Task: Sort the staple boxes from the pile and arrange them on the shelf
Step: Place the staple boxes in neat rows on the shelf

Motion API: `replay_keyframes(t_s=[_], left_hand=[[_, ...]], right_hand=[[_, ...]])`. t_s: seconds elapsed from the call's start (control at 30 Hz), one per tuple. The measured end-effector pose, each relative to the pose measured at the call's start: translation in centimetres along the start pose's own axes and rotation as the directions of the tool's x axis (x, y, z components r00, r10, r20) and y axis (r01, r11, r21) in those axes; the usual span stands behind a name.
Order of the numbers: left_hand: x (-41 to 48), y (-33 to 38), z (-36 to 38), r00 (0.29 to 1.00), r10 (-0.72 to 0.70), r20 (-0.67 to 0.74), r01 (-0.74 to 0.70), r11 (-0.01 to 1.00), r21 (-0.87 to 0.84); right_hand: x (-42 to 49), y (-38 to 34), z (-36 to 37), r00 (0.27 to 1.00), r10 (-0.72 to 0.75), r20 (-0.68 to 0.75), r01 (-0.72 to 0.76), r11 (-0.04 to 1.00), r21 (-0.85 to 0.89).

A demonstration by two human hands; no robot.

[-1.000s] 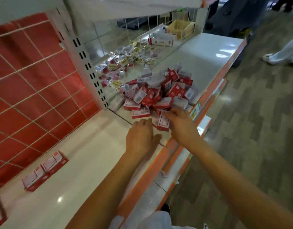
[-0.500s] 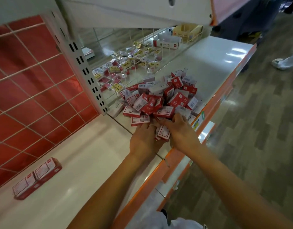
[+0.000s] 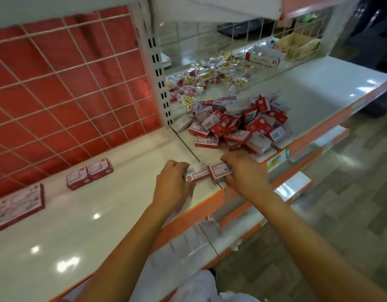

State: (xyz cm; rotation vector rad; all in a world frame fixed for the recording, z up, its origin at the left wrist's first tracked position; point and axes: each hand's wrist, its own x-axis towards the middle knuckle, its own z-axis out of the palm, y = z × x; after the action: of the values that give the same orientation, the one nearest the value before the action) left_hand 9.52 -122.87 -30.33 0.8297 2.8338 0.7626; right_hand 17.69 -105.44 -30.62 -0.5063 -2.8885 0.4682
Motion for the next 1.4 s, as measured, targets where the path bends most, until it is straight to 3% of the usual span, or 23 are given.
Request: replay_keyframes(t_s=[0.27, 0.5, 0.8, 1.0, 1.4], left_hand=[[-6.7, -4.6, -3.1, 0.977, -0.177, -0.121, 0.183, 0.982, 0.042], [-12.8, -8.2, -5.6, 0.933, -0.312, -0.179, 0.313, 0.949, -0.024], [-17.5, -12.7, -8.7, 0.872, -0.415, -0.259, 0.414, 0.908, -0.062], [-20.2, -17.4, -11.4, 0.857, -0.442, -0.266, 0.440, 0.895, -0.072], [-22.8, -29.3, -17.7, 0.893, -0.380, -0.242, 0.385, 0.922, -0.027]], right_hand=[[-2.2, -4.6, 1.6, 0.995, -0.096, 0.024, 0.092, 0.988, 0.125], [-4.3, -10.1, 3.3, 0.976, -0.202, 0.083, 0.177, 0.954, 0.242], [-5.7, -17.0, 5.3, 0.936, -0.329, 0.126, 0.268, 0.897, 0.351], [-6.4, -22.7, 7.2, 0.918, -0.362, 0.164, 0.289, 0.891, 0.350], [-7.8, -34.6, 11.9, 0.944, -0.279, 0.175, 0.199, 0.906, 0.373]])
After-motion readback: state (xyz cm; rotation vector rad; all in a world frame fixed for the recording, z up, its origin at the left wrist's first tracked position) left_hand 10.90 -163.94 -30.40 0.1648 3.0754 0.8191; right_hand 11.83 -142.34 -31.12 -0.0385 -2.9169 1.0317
